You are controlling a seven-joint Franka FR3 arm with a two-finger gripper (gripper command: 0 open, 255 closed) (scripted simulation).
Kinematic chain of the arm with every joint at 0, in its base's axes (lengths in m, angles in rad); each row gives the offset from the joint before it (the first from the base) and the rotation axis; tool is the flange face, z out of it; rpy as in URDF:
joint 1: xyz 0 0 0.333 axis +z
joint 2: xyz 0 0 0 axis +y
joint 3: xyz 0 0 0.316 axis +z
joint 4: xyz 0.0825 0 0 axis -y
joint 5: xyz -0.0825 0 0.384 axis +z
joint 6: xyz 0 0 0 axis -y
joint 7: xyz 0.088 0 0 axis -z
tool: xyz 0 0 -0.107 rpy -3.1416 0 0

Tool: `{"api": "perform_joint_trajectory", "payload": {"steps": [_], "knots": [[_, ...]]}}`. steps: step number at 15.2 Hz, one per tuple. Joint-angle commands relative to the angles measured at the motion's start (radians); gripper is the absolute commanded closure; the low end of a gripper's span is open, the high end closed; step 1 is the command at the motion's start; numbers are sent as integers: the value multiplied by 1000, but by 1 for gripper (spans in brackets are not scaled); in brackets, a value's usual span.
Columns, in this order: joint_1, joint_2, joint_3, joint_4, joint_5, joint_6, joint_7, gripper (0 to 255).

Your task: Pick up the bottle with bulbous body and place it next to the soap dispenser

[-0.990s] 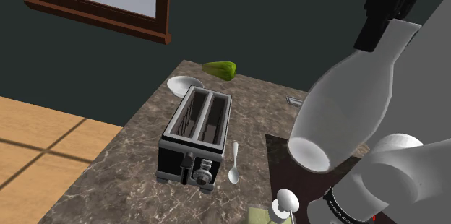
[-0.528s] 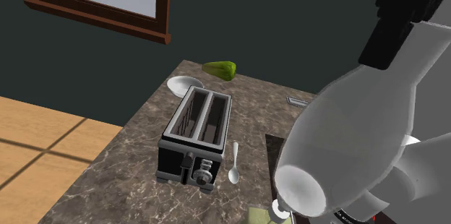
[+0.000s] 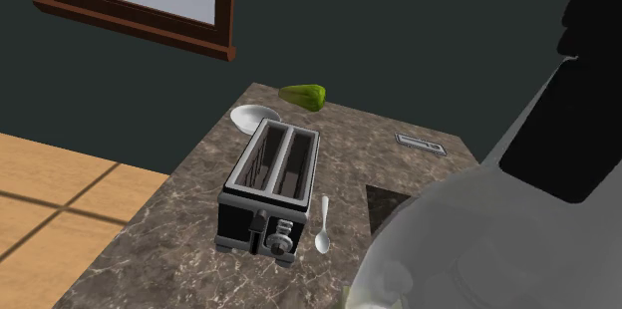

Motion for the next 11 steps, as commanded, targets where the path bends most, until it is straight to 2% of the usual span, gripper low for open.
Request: {"api": "perform_joint_trajectory", "payload": {"steps": [1,5,11], "knots": [[-26,16,52,19,-1,12,29,255],[30,-40,-20,-85,26,60,-13,255],[84,-107,-78,-221,56,129,-61,255]]}}
